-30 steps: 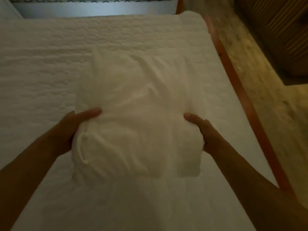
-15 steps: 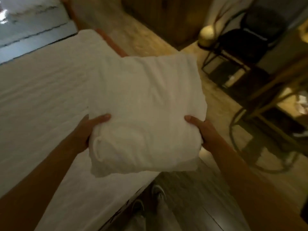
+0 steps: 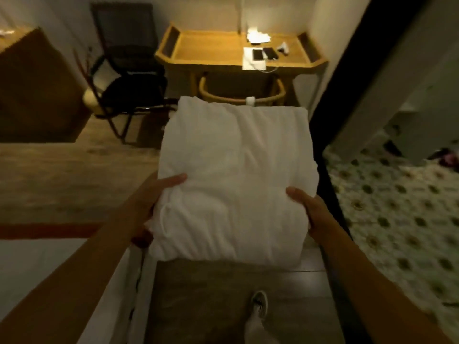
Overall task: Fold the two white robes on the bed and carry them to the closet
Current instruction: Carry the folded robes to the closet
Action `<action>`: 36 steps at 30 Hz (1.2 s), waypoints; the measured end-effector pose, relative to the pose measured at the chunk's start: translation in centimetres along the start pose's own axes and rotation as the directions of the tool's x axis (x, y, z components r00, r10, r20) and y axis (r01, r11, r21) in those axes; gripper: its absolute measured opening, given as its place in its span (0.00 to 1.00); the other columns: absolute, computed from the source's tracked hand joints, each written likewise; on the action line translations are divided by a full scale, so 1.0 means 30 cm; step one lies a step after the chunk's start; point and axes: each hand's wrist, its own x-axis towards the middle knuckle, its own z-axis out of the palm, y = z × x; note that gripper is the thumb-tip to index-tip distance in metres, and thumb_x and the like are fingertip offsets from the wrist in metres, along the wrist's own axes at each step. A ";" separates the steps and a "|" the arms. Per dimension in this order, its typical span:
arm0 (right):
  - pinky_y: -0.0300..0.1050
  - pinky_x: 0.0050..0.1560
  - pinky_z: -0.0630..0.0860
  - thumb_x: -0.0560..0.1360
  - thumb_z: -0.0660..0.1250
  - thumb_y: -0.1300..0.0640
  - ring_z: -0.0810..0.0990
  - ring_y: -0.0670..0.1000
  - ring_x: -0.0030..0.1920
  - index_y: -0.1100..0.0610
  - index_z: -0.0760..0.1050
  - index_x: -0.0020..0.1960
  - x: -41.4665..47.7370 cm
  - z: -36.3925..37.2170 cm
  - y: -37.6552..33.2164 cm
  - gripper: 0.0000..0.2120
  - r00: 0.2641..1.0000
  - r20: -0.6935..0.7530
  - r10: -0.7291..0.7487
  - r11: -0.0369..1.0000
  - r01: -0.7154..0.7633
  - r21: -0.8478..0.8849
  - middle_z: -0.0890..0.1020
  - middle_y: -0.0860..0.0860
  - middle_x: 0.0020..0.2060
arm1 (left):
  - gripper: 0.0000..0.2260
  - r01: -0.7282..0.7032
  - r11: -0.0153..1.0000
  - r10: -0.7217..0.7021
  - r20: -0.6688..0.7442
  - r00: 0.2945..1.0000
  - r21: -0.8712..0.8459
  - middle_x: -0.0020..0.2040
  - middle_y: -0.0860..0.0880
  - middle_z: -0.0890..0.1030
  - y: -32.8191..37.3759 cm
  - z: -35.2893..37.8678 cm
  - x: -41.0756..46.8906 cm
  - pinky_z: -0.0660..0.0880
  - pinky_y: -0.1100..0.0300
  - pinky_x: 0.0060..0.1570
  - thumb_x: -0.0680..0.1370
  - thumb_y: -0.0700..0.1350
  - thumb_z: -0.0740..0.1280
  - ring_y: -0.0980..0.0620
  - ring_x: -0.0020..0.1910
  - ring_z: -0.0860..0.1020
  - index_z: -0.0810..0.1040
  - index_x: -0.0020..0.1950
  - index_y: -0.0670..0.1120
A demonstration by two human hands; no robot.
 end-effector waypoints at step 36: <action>0.46 0.43 0.81 0.70 0.77 0.55 0.87 0.53 0.45 0.58 0.81 0.57 1.799 -3.474 -1.453 0.17 0.809 -0.586 0.049 0.997 -0.001 0.082 0.88 0.52 0.47 | 0.40 0.203 0.966 -0.257 0.511 0.820 0.160 0.62 0.43 0.83 0.153 4.005 2.292 0.73 0.42 0.66 0.61 0.56 0.83 0.41 0.60 0.82 0.76 0.69 0.45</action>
